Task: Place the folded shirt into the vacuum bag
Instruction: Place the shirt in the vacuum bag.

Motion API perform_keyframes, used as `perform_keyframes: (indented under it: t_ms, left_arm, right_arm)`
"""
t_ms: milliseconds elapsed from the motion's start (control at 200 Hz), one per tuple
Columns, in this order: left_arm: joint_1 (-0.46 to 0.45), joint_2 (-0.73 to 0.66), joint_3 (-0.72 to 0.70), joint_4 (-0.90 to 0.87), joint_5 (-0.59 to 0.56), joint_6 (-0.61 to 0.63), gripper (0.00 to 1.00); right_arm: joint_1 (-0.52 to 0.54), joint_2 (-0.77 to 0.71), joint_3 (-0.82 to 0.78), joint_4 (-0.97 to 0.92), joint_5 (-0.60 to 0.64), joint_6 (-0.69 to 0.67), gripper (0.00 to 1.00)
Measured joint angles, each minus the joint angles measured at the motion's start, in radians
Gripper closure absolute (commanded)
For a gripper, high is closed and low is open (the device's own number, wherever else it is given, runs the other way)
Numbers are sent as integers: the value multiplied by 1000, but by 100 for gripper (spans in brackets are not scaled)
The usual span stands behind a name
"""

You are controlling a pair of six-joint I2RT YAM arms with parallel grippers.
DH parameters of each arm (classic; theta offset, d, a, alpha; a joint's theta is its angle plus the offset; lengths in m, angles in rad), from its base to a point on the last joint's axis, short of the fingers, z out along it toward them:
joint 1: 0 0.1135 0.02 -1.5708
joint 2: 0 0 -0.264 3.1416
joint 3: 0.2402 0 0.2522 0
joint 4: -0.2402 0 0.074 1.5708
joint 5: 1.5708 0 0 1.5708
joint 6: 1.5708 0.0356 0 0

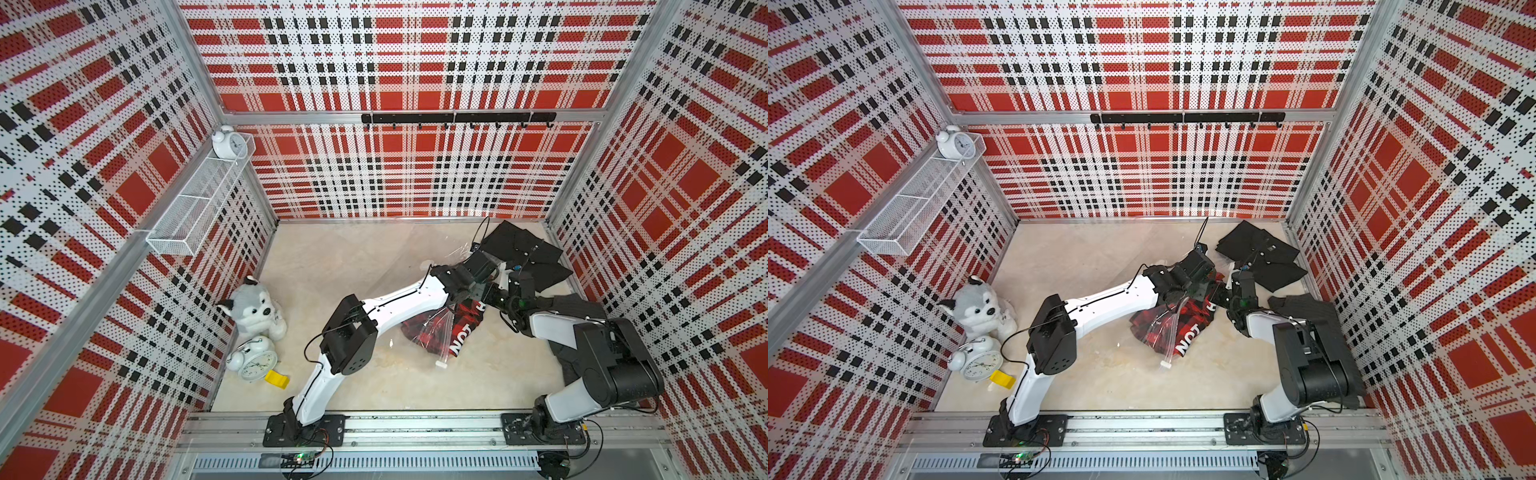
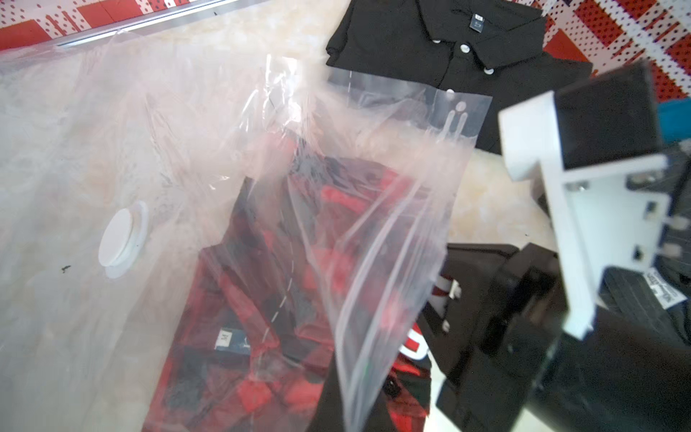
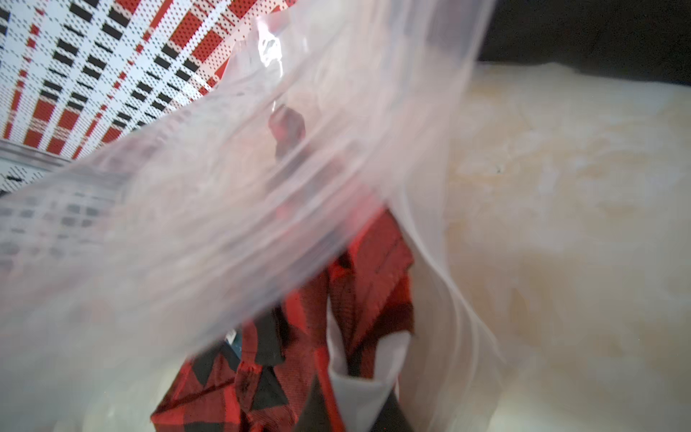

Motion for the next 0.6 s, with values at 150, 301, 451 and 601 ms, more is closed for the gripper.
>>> perform_keyframes:
  t_ms: [150,301,451,601]
  left_arm:
    - [-7,-25,-62,37,18,-6,100]
    - [-8,-26,-100,73,35,-12,100]
    - [-8,-26,-108,91,42,-21,100]
    - [11,-26,-108,107,42,-27,100]
  right_arm:
    - [0,39,26,75,-38,116,100]
    - [11,85,34,141,-43,239,100]
    - [50,111,37,146,0,306,94]
    - [66,114,29,143,19,320,60]
